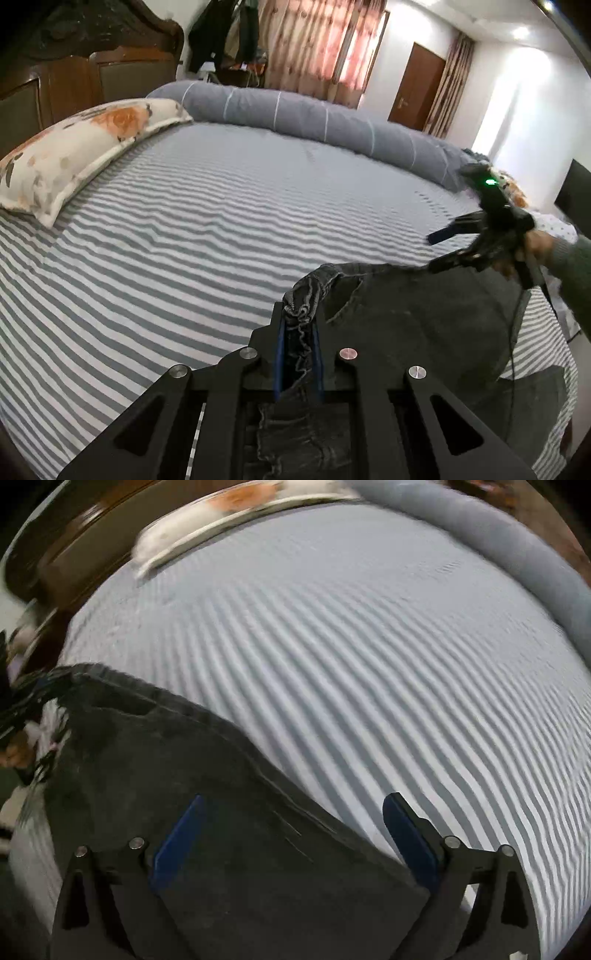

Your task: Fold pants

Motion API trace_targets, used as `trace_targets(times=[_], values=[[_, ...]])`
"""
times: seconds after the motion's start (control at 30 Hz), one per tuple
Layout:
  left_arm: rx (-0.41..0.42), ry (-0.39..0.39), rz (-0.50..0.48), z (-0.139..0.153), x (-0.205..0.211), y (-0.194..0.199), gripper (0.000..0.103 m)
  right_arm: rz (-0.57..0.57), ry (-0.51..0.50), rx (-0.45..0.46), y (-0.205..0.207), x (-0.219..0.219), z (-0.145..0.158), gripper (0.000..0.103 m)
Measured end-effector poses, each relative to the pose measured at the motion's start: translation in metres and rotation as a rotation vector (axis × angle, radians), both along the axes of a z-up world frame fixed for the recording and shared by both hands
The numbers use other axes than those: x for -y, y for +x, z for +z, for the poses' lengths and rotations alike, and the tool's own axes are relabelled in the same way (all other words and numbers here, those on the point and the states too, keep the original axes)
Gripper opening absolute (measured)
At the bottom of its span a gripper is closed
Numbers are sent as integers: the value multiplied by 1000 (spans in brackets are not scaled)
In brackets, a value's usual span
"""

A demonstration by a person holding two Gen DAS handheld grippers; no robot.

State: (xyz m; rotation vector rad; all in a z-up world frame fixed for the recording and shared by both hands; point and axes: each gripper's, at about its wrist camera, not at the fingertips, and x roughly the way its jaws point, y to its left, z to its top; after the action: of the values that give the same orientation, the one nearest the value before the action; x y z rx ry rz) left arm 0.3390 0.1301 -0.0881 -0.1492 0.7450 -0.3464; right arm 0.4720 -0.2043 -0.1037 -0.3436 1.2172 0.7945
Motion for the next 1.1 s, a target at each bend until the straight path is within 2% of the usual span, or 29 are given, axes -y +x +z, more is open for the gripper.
trace_targets(times=[0.17,0.23,0.27,0.37,0.43,0.53,0.57,0.63,0.7,0.8,0.87,0.97,1.1], values=[[29,-19,15,5,-2,-7,12,145,39,-127,18,-27,-19,87],[34,-19,25,3,-4,-8,12,181,22,-179,24,-28,-30,78],[34,-14,30,2,-4,-8,12,196,5,-204,27,-26,-36,71],[36,-9,45,-1,-8,-7,12,204,4,-240,32,-4,-40,59],[36,-9,57,-3,-11,-7,12,192,-7,-256,30,20,-38,55],[35,-2,66,-4,-13,-7,12,158,-48,-280,29,55,-39,42],[37,7,66,-4,-13,-7,12,145,-54,-279,28,62,-39,33],[34,30,69,-5,-10,-6,12,111,-77,-278,25,83,-41,29],[30,42,72,-5,-8,-5,13,87,-127,-274,23,104,-45,21],[20,49,84,-5,-7,-3,13,52,-133,-230,16,117,-42,15],[8,51,102,-6,-7,-2,13,22,-143,-193,11,117,-42,15],[0,89,120,-6,-2,0,13,38,-220,-61,-10,104,-36,13],[-8,157,125,0,8,-1,13,-34,-294,60,-37,93,-25,4]])
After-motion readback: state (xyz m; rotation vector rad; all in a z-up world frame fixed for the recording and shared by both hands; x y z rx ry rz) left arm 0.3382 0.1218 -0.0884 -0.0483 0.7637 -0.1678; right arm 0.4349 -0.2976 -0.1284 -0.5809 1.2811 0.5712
